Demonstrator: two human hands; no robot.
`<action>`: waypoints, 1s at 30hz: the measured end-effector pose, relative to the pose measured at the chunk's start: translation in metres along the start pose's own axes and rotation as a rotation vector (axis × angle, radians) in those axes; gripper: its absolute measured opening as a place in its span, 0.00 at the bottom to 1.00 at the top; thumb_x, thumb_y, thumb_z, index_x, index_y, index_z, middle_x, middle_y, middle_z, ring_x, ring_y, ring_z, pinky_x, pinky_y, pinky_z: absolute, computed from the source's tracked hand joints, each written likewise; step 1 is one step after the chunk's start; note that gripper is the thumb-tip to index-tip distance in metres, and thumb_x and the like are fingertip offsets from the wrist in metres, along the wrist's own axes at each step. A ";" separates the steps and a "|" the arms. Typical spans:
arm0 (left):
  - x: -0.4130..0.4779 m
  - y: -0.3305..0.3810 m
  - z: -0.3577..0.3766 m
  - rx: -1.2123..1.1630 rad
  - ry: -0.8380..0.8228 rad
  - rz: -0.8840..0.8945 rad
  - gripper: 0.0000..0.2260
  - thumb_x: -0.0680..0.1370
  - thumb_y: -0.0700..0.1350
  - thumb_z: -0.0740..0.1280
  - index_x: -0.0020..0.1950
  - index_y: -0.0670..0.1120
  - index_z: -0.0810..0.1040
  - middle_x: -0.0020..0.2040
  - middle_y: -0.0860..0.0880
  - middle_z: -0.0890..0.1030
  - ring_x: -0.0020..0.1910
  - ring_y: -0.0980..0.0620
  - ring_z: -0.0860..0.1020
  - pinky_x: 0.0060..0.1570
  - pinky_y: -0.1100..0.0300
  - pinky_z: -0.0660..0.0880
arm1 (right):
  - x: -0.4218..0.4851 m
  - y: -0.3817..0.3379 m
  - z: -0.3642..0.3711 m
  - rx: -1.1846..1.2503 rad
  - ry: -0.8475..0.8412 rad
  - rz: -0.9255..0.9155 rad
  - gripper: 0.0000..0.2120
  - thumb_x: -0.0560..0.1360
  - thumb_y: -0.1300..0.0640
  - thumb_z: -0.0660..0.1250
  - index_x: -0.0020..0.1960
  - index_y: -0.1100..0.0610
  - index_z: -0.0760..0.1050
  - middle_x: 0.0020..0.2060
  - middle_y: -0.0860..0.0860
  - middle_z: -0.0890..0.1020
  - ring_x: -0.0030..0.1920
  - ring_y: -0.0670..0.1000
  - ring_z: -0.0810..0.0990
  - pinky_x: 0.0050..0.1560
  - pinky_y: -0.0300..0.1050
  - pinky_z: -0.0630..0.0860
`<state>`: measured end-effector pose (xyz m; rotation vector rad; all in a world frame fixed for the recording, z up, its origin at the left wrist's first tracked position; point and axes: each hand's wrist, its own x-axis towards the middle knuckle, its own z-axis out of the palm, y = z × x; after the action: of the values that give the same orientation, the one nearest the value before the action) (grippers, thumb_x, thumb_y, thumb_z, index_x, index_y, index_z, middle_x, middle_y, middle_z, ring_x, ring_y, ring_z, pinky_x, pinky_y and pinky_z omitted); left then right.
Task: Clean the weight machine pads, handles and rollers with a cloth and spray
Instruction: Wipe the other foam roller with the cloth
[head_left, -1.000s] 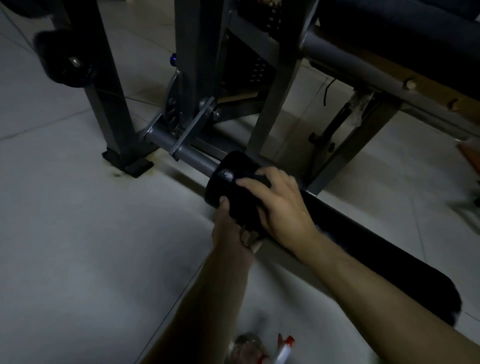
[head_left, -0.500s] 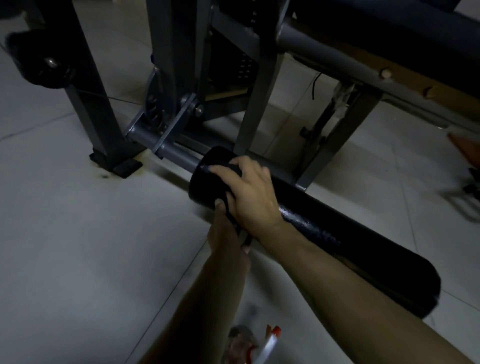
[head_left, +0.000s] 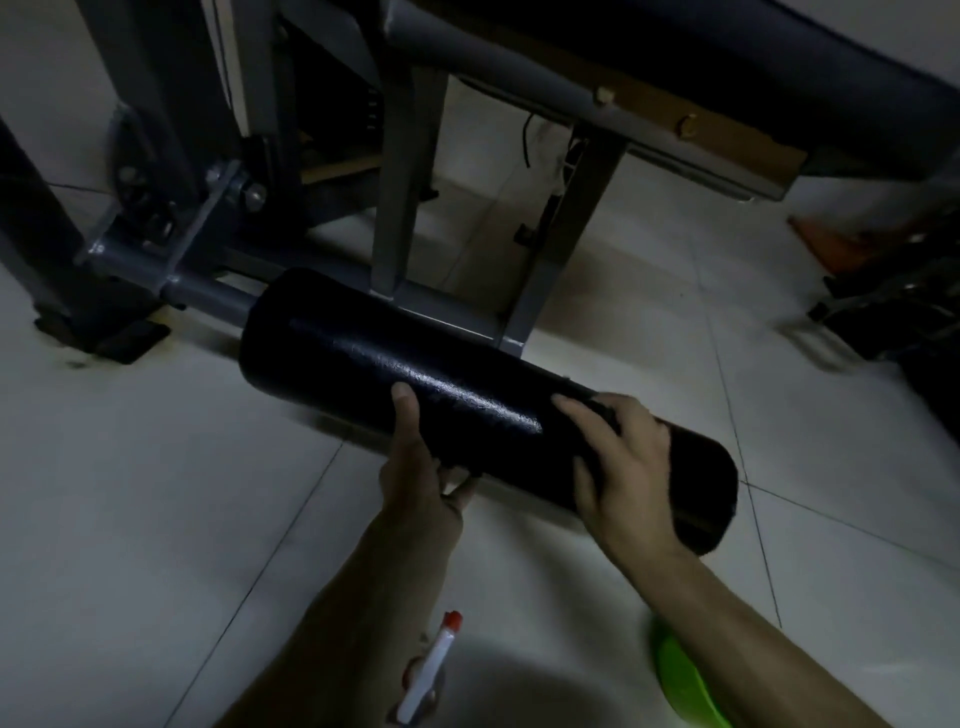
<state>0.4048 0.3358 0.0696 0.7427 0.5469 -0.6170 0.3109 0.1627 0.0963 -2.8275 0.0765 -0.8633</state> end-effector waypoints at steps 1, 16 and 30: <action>-0.001 0.001 0.002 -0.027 -0.017 -0.001 0.30 0.71 0.70 0.71 0.63 0.51 0.73 0.61 0.40 0.80 0.59 0.39 0.80 0.61 0.35 0.77 | 0.015 -0.015 0.012 0.033 0.002 -0.030 0.31 0.67 0.66 0.69 0.70 0.54 0.78 0.60 0.59 0.77 0.59 0.61 0.76 0.54 0.59 0.71; -0.012 -0.055 0.030 0.172 0.084 -0.018 0.47 0.64 0.72 0.76 0.74 0.47 0.69 0.65 0.43 0.79 0.62 0.41 0.79 0.54 0.47 0.79 | -0.077 0.073 -0.052 -0.171 0.032 0.090 0.28 0.71 0.64 0.66 0.71 0.53 0.78 0.59 0.59 0.77 0.55 0.62 0.77 0.52 0.54 0.68; -0.020 -0.050 0.055 0.079 0.128 -0.008 0.39 0.66 0.65 0.79 0.69 0.48 0.73 0.59 0.45 0.83 0.49 0.42 0.85 0.39 0.43 0.84 | -0.034 0.026 -0.020 -0.039 -0.027 0.066 0.33 0.67 0.63 0.68 0.72 0.50 0.77 0.60 0.58 0.76 0.57 0.61 0.76 0.52 0.53 0.67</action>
<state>0.3696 0.2712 0.0940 0.8589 0.6468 -0.6038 0.2713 0.1380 0.0891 -2.8537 0.1838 -0.8185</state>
